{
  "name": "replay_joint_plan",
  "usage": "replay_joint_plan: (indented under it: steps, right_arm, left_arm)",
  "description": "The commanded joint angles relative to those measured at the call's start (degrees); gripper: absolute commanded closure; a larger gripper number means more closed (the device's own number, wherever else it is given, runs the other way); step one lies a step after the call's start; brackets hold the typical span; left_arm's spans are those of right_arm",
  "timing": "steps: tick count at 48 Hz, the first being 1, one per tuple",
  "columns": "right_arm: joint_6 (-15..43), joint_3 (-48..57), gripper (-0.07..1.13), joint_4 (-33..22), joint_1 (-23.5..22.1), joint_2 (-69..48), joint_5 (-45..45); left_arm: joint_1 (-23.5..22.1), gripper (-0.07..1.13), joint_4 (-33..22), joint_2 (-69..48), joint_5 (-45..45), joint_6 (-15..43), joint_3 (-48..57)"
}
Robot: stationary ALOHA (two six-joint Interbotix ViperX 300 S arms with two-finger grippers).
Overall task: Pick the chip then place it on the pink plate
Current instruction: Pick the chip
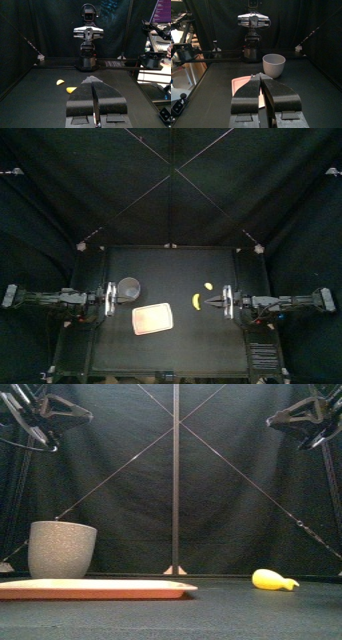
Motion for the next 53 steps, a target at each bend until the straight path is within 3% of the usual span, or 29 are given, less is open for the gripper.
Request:
replay_joint_plan:
  steps: [1, 9, 19, 31, 38, 43, 53]
  right_arm:
    - [0.0, -0.53, 1.0, 0.35, -1.32, 2.2, 0.0]
    - [1.41, -0.79, 0.99, 2.29, -8.7, 8.0, 0.0]
    - [3.69, -2.64, 0.96, 7.65, -22.68, 14.24, 3.08]
    - [4.22, -7.21, 0.84, 6.5, -39.81, 17.4, 21.62]
    - [3.78, -11.43, 0.83, 6.42, -50.19, 18.98, 33.4]
    - [3.34, -14.33, 0.82, 6.5, -54.67, 20.74, 39.55]
    - [1.23, -19.86, 0.82, 7.29, -58.97, 29.09, 48.52]
  left_arm:
    - [-0.09, 1.01, 0.0, 0.44, -0.18, 0.09, -0.44]
    - [0.0, 1.02, 0.18, 0.44, -0.7, 0.09, -0.26]
    - [0.09, 1.02, 0.0, 0.44, -0.7, 0.09, 0.44]
    - [1.67, 1.02, 0.18, 0.44, -0.7, 0.18, 1.58]
    - [3.43, 1.02, 0.18, 0.44, -0.7, 0.18, 1.93]
    - [4.39, 1.02, 0.18, 0.44, -0.7, 0.18, 2.37]
    - [5.01, 1.02, 0.26, 0.44, -0.97, 0.26, 3.08]
